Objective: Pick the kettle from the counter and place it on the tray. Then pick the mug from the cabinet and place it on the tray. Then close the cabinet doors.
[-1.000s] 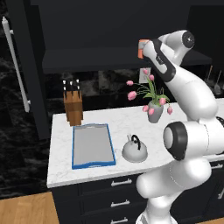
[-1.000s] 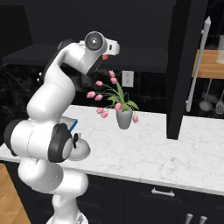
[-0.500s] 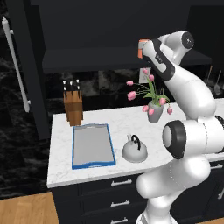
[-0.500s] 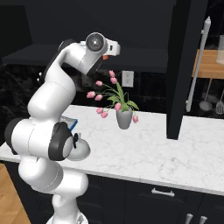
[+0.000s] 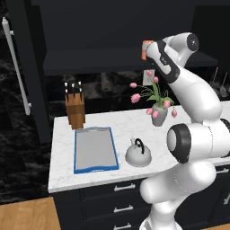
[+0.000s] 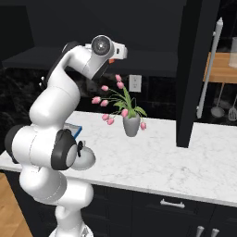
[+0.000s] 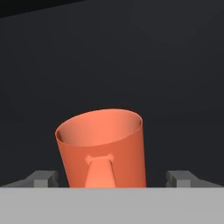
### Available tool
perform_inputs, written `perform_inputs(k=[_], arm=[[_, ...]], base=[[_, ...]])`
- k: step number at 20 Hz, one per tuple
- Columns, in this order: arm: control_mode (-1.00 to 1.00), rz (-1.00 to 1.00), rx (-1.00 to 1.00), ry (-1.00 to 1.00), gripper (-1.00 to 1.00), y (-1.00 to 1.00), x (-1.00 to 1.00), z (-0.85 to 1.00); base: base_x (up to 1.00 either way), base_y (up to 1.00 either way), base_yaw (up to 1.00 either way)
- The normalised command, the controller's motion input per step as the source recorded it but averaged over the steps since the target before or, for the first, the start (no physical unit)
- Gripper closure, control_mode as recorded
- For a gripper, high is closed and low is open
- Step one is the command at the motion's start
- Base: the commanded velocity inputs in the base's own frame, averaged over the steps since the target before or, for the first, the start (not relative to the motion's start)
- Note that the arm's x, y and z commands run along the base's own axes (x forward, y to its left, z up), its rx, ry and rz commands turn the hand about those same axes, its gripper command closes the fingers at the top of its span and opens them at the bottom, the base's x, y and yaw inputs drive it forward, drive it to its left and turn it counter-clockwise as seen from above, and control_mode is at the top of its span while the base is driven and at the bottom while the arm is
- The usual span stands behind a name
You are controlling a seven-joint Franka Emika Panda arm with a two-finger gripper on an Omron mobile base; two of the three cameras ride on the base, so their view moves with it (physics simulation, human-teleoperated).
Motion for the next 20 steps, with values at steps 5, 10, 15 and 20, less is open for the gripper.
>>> perform_inputs(k=[5,10,15,20], arm=[[-1.0,0.0,0.0,0.0,-1.0,0.0,0.0,-0.05],[-1.0,0.0,0.0,0.0,1.0,0.02,0.0,-0.05],[-1.0,0.0,0.0,0.0,1.0,0.09,0.0,-0.01],[-1.0,0.0,0.01,-0.03,1.0,0.0,-0.01,0.01]], base=[[0.0,0.0,0.0],[0.0,0.0,0.0],[0.0,0.0,0.0],[0.0,0.0,0.0]])
